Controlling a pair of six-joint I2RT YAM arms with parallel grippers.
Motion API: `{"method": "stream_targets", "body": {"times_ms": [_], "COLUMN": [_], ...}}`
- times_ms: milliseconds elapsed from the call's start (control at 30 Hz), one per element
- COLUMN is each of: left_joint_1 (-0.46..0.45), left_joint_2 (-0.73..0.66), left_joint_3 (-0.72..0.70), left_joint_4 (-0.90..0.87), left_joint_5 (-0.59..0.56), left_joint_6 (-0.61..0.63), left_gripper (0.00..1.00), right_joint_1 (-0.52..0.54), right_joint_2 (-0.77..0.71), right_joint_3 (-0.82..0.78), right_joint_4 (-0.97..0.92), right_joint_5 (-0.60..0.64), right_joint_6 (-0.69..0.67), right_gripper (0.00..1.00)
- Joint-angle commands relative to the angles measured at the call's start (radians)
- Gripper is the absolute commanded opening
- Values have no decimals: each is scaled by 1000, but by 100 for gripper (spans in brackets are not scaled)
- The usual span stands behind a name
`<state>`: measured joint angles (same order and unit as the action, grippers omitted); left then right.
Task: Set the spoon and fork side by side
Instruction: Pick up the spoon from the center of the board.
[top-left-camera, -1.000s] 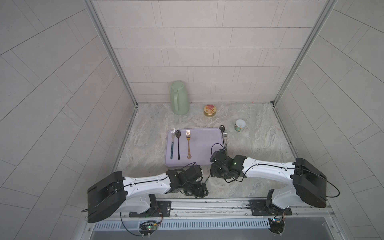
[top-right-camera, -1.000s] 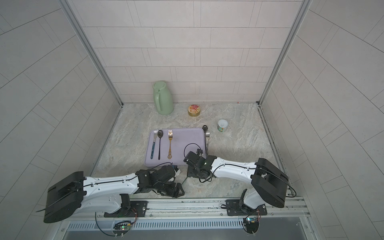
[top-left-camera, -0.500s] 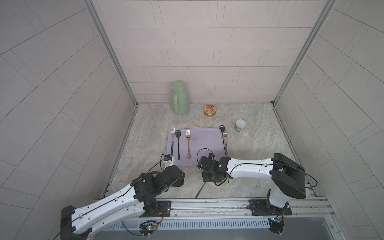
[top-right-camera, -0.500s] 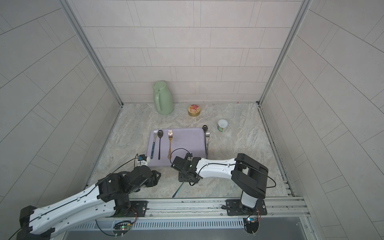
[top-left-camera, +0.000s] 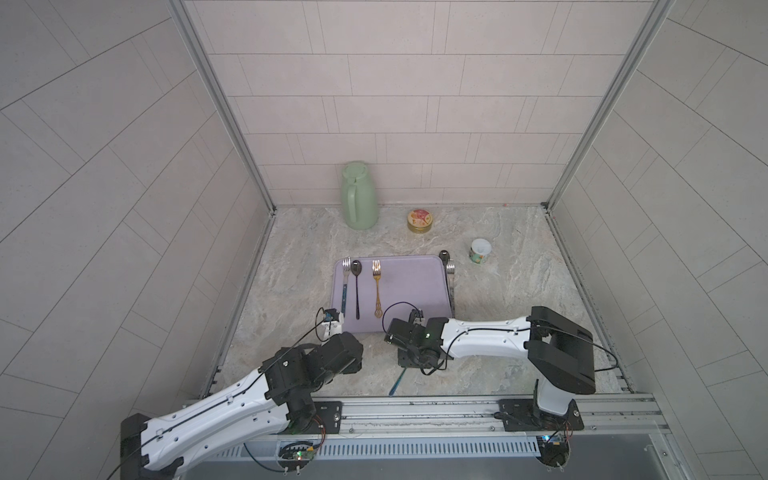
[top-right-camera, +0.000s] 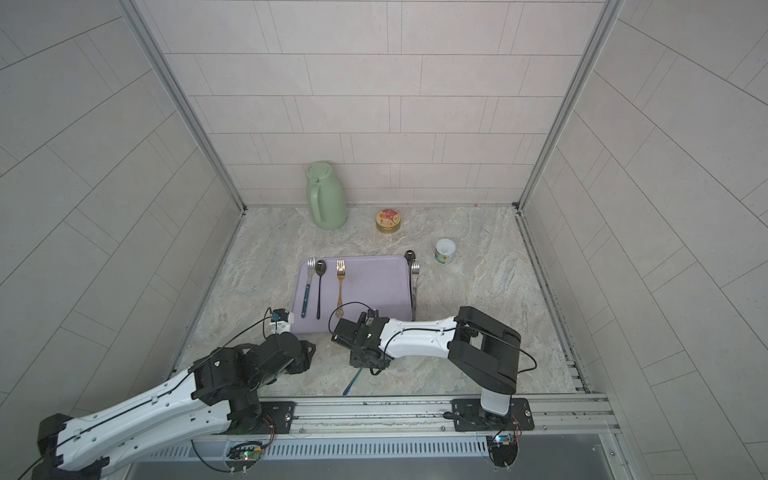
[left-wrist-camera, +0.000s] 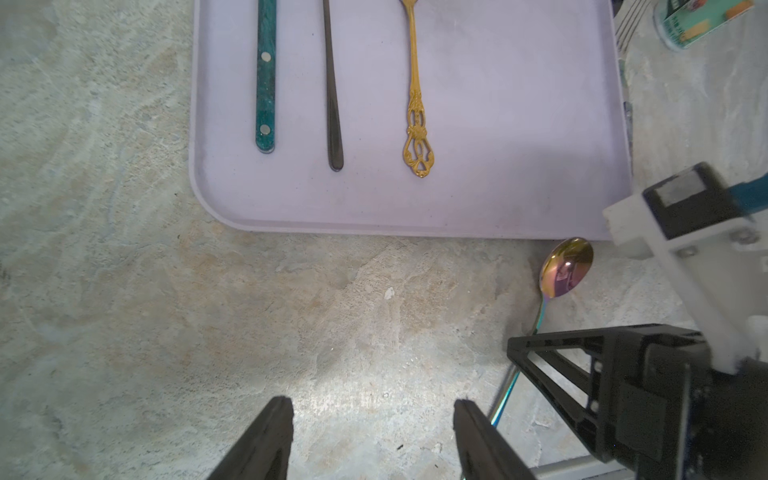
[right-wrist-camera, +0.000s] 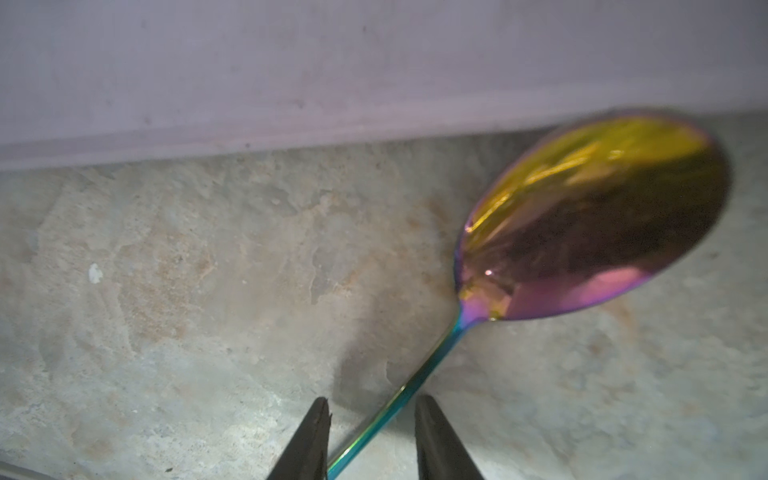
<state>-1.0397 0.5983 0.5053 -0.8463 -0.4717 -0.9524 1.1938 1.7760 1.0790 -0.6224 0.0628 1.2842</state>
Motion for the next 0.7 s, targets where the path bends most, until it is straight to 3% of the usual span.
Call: {"method": "stream_targets", "body": {"times_ms": [0,233,667], "left_joint_1": [6,5,5], "left_joint_2": [-23,-44,-64], "left_joint_3": [7,1,-16], "left_joint_4": [-11,-4,20], "left_joint_5": [-3,17,54], "left_joint_6": [21,26,41], "left_gripper": [63,62,60], "right_joint_1": [6,4,4], "right_joint_2": [55,97,25], "right_joint_3": [26,82,42], "right_joint_4": [-73,-180,-195], "right_joint_5": [32,60,45], "right_joint_6": [9,-44,-33], "right_gripper": [33,16,6]}}
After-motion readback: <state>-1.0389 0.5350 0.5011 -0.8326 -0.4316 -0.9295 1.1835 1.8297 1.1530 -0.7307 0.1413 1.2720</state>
